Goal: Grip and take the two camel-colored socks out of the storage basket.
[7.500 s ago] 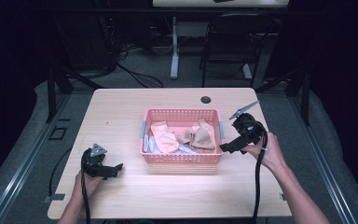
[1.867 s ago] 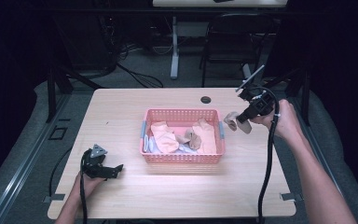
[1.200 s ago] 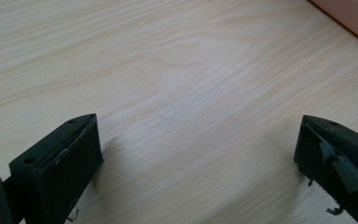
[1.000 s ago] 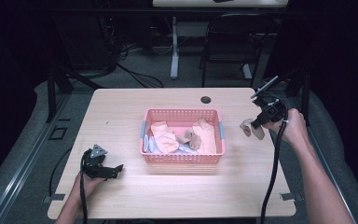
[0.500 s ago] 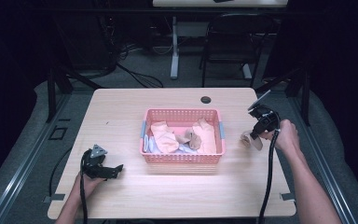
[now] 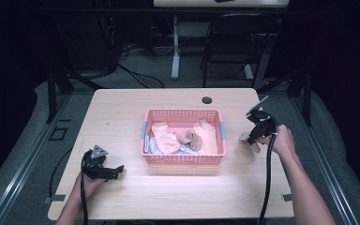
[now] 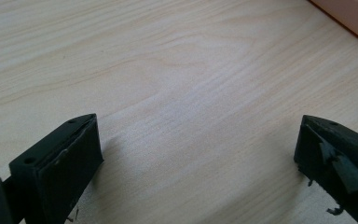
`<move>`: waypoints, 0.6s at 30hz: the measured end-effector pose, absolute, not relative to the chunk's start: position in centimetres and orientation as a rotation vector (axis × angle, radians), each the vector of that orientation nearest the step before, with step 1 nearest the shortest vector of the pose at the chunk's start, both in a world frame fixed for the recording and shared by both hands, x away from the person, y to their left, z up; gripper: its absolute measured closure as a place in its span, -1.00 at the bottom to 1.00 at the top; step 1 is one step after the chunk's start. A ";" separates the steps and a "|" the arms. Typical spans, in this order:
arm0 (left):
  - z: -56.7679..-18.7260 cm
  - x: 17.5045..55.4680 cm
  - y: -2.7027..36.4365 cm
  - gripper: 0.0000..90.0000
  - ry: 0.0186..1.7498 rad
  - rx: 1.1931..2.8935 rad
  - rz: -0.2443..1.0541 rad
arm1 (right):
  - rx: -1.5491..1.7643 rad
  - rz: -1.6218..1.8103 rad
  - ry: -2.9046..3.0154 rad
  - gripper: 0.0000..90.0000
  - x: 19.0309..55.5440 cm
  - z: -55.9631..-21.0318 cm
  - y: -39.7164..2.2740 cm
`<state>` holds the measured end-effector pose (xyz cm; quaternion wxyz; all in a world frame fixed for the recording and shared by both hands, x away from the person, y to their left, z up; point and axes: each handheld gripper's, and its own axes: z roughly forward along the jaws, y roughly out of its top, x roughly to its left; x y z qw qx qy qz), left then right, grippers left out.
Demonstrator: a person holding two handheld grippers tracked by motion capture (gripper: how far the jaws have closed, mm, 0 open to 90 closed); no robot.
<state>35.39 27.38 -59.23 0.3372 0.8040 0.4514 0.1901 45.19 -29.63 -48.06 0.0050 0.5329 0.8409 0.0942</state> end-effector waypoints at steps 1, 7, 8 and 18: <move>-59.2 35.4 27.4 -0.99 1.177 2.095 0.496 | 1.669 0.291 2.633 0.72 45.2 -48.1 -29.6; -59.2 35.4 27.4 -0.99 1.177 2.095 0.496 | 1.670 0.272 2.643 0.49 45.1 -47.9 -29.9; -59.2 35.4 27.4 -0.99 1.177 2.095 0.496 | 1.686 0.289 2.621 0.44 45.0 -47.9 -29.8; -59.2 35.4 27.4 -0.99 1.177 2.095 0.496 | 1.661 0.368 2.629 -0.02 44.5 -47.0 -29.7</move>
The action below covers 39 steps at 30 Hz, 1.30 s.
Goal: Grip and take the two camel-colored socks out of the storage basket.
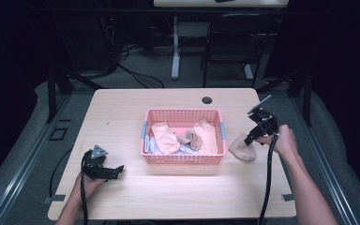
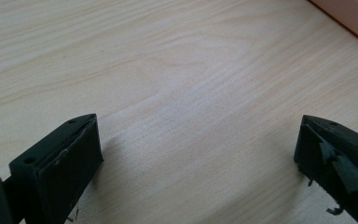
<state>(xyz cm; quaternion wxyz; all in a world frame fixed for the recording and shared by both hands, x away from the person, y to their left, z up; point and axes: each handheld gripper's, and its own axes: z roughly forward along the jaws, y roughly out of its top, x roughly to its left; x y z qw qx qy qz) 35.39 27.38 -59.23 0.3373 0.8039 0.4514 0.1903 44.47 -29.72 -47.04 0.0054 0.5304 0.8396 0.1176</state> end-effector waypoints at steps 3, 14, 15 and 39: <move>-59.2 35.4 27.4 -0.99 1.176 2.095 0.496 | 1.638 0.393 2.625 -0.18 44.3 -46.6 -29.5; -59.2 35.4 27.4 -0.99 1.177 2.095 0.496 | 1.541 0.493 2.605 -0.86 43.9 -43.1 -27.5; -59.2 35.4 27.4 -0.99 1.177 2.095 0.496 | 1.532 0.505 2.596 -0.89 43.9 -42.8 -27.1; -59.2 35.4 27.4 -0.99 1.173 2.097 0.495 | 1.314 0.668 2.719 -1.00 44.7 -41.9 -18.1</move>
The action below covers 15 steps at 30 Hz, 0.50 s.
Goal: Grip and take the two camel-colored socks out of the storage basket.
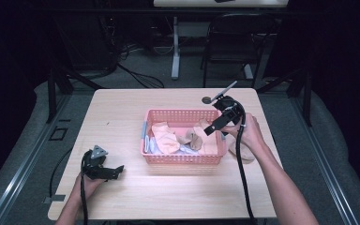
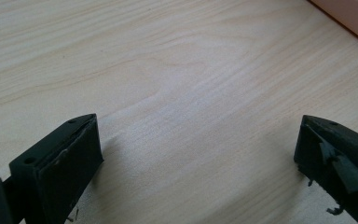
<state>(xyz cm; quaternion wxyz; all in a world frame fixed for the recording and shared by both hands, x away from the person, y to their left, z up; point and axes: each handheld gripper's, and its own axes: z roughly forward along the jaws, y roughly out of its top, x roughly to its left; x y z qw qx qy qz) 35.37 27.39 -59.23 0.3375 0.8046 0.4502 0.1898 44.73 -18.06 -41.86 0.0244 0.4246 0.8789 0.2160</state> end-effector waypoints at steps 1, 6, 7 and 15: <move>-59.2 35.4 27.4 -0.99 1.173 2.097 0.495 | 1.316 0.676 2.715 -1.00 44.8 -42.0 -17.7; -59.2 35.4 27.4 -0.99 1.174 2.096 0.494 | 1.302 0.685 2.738 -1.00 45.3 -42.7 -16.2; -59.2 35.4 27.4 -0.99 1.173 2.097 0.495 | 1.298 0.692 2.745 -1.00 45.4 -42.9 -15.9; -59.2 35.4 27.4 -0.99 1.173 2.098 0.495 | 1.288 0.673 2.785 -1.00 46.6 -44.2 -13.8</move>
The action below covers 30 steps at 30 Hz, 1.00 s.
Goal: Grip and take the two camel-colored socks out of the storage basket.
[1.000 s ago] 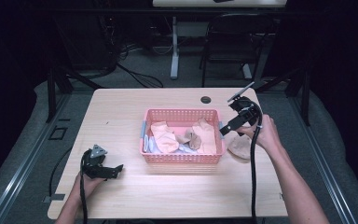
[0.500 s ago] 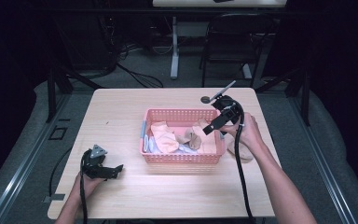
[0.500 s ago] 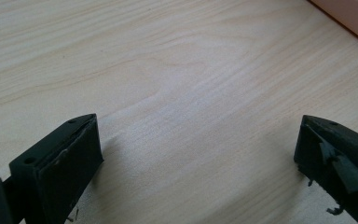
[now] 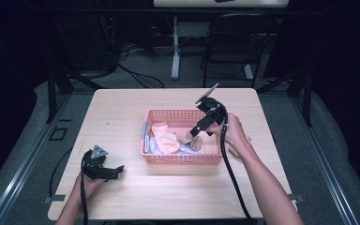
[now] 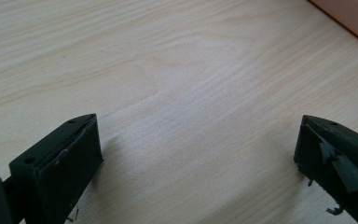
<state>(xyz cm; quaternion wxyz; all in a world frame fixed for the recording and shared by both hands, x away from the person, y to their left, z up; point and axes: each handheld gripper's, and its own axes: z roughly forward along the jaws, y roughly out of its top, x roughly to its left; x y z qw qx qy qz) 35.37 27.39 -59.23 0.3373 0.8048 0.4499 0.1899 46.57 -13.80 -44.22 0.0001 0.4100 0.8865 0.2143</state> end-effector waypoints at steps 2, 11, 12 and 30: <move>-59.2 35.4 27.4 -0.99 1.173 2.097 0.495 | 1.287 0.661 2.793 -1.00 46.8 -44.5 -13.5; -59.2 35.4 27.4 -0.99 1.173 2.097 0.494 | 1.319 0.620 2.817 -1.00 47.7 -46.1 -12.3; -59.2 35.4 27.4 -0.99 1.173 2.097 0.494 | 1.309 0.602 2.828 -1.00 47.9 -46.3 -12.2; -59.2 35.4 27.4 -0.99 1.173 2.097 0.494 | 1.366 0.470 2.829 -0.47 49.0 -49.2 -9.9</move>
